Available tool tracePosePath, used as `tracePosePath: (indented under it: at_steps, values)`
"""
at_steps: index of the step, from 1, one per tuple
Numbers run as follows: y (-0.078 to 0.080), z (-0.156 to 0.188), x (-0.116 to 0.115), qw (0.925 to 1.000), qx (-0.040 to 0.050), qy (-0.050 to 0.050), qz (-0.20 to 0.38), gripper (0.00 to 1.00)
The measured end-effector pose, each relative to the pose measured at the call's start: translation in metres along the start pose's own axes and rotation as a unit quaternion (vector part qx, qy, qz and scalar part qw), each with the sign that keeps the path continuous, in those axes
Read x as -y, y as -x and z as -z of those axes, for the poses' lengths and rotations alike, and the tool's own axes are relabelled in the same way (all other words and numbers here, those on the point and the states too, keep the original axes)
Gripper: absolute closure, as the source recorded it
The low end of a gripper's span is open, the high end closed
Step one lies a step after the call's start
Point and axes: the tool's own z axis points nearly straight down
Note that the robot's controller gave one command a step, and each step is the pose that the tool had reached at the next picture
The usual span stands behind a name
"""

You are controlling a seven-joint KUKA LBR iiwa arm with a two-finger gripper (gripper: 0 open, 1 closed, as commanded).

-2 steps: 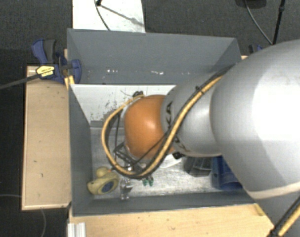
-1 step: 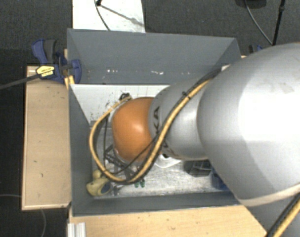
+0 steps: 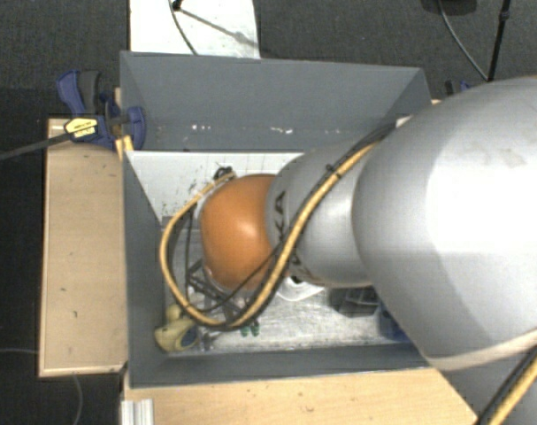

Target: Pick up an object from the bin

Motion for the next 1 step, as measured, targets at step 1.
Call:
tracePosePath:
  at_steps: [1]
  values:
    - [0.0027,0.1455,0.0078,0.9994,-0.0013,0.000,0.033,1.00]
